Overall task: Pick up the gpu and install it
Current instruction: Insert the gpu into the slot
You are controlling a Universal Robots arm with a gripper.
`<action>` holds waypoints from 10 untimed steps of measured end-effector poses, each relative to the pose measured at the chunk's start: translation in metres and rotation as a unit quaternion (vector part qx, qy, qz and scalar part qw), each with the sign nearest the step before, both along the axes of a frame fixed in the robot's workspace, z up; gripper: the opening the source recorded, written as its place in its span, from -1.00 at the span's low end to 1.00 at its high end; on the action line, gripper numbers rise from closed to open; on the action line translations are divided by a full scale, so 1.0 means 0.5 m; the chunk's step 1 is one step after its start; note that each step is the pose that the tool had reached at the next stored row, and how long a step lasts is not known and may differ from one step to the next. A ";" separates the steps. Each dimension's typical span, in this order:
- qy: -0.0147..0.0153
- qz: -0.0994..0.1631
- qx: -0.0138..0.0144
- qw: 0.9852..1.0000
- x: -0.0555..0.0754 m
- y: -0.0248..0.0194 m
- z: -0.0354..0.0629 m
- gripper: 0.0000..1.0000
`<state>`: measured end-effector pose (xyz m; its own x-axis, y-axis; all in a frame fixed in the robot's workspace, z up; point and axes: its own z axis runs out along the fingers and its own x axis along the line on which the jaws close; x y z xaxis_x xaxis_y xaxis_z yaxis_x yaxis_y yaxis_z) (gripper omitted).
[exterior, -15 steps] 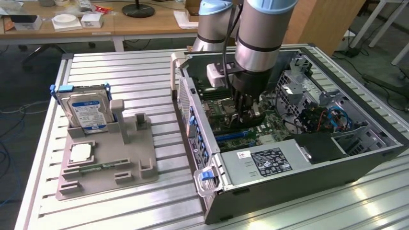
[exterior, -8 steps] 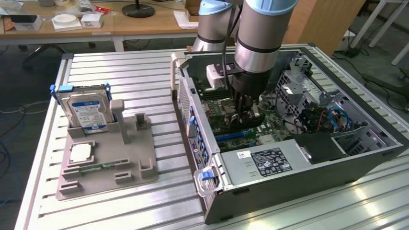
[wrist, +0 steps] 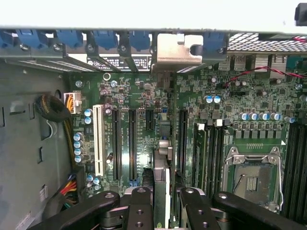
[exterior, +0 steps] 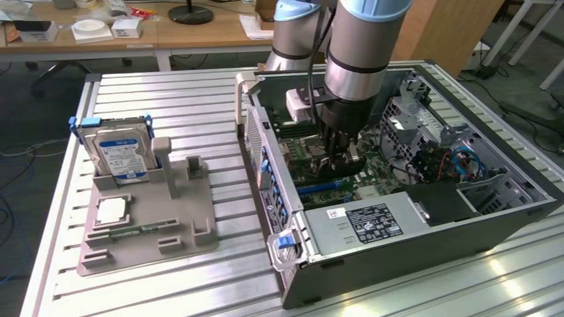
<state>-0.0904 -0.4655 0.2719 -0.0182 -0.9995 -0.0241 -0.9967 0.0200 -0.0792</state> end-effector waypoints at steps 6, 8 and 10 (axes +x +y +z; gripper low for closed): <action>0.000 0.000 0.000 1.000 -0.003 0.0006 -0.003 -0.47; 0.000 0.000 0.000 1.000 -0.003 0.0006 -0.003 -0.47; 0.000 0.000 0.000 1.000 -0.003 0.0006 -0.003 -0.47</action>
<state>-0.0918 -0.4652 0.2705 -0.0181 -0.9995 -0.0241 -0.9967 0.0200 -0.0792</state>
